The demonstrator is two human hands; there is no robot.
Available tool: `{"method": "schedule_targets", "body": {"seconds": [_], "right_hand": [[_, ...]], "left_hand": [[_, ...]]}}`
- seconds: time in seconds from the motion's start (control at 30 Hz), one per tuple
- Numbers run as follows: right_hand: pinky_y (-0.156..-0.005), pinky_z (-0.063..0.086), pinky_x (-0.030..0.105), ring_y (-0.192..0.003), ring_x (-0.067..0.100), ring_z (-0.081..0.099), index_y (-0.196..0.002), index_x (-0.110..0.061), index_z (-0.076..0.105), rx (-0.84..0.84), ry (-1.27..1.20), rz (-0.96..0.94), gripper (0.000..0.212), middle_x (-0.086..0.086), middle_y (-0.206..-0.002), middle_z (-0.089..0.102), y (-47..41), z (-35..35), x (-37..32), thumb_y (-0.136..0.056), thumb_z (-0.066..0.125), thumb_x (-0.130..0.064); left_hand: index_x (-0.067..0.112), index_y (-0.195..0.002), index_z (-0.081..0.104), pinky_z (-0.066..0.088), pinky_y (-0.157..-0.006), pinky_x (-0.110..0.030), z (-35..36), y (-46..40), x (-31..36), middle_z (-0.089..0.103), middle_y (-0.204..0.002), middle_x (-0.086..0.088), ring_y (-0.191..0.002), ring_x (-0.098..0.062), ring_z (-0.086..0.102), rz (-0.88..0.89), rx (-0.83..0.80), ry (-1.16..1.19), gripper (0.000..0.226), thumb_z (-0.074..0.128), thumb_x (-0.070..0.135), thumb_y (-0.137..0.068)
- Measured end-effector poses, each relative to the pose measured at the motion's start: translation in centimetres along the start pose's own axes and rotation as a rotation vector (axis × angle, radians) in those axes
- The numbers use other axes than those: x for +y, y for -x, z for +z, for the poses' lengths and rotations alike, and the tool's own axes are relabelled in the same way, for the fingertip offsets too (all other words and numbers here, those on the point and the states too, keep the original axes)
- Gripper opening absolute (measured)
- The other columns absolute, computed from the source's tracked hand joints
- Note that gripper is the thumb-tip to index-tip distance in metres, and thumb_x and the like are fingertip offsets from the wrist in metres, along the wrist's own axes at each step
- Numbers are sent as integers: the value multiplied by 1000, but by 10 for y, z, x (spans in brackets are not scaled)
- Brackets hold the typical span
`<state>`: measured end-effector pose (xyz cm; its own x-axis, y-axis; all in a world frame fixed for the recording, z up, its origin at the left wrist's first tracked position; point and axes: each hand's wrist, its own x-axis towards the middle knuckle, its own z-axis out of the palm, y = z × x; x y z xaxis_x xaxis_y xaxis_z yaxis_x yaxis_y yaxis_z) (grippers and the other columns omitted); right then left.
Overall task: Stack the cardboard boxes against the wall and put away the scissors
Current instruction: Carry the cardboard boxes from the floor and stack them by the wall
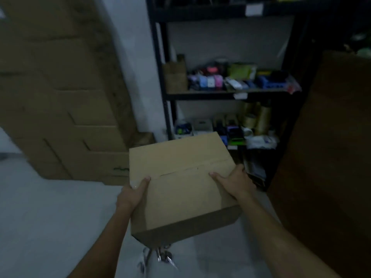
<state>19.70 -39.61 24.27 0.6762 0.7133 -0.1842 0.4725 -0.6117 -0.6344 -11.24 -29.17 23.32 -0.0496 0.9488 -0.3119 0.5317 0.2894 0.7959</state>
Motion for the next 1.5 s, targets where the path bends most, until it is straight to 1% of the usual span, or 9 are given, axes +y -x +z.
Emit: {"method": "schedule_targets", "body": {"seconds": [0.1,0.23,0.4,0.5,0.73,0.93,1.23,1.4,1.5], "right_hand": [[-90,44,42,-123,34,53,-139,-11,32,25,28,-98,115,13,-138,52,20,11,-86,-60,58,-91],[-91,45,42,-124,35,53,-147,-9,28,68,42,-210,122,14,-142,49,33,22,-179,-62,54,-93],[-94,45,44,-123,36,54,-145,-8,30,66,27,-348,127,15,-141,51,39,43,-296,-57,51,-96],[-99,43,45,-128,36,50,-151,-7,23,48,50,-405,127,15,-146,47,35,61,-359,-62,51,-94],[-95,48,44,-119,35,57,-140,-7,35,17,57,-537,121,13,-134,56,16,124,-503,-59,48,-96],[-93,45,41,-123,35,55,-140,-4,38,12,64,-597,117,14,-136,56,14,186,-610,-64,52,-92],[-97,42,40,-125,34,54,-141,-4,38,27,52,-626,114,14,-137,56,35,312,-774,-66,54,-89],[-97,42,40,-126,33,54,-140,-5,39,37,60,-618,112,14,-138,56,57,387,-878,-68,52,-90],[-98,42,42,-127,33,53,-144,-5,36,43,71,-633,115,14,-140,54,72,422,-932,-68,51,-90]], "left_hand": [[10,-142,43,42,-105,-47,-85,-13,17,49,-142,-17,-124,-38,50,57,88,22,108,52,86,-66],[12,-138,50,43,-104,-46,-177,-33,33,53,-139,-15,-123,-37,52,108,153,63,115,50,89,-53],[10,-134,53,46,-100,-45,-281,-66,47,57,-133,-16,-115,-36,57,163,250,140,87,57,74,-74],[6,-135,52,47,-99,-44,-332,-97,53,57,-132,-19,-114,-37,57,134,286,160,83,57,69,-80],[4,-137,48,46,-88,-38,-438,-170,59,54,-134,-21,-113,-38,57,110,386,254,77,57,60,-85],[4,-136,50,45,-99,-41,-522,-233,50,52,-138,-21,-119,-38,54,108,467,259,74,55,59,-87],[3,-141,42,43,-93,-40,-680,-368,8,49,-139,-21,-118,-38,53,113,445,246,79,52,61,-88],[6,-144,39,42,-104,-48,-795,-442,-18,46,-143,-19,-121,-39,52,107,396,236,92,50,72,-80],[5,-140,45,44,-101,-47,-851,-478,-31,51,-137,-20,-116,-38,56,120,392,228,95,53,74,-75]]}}
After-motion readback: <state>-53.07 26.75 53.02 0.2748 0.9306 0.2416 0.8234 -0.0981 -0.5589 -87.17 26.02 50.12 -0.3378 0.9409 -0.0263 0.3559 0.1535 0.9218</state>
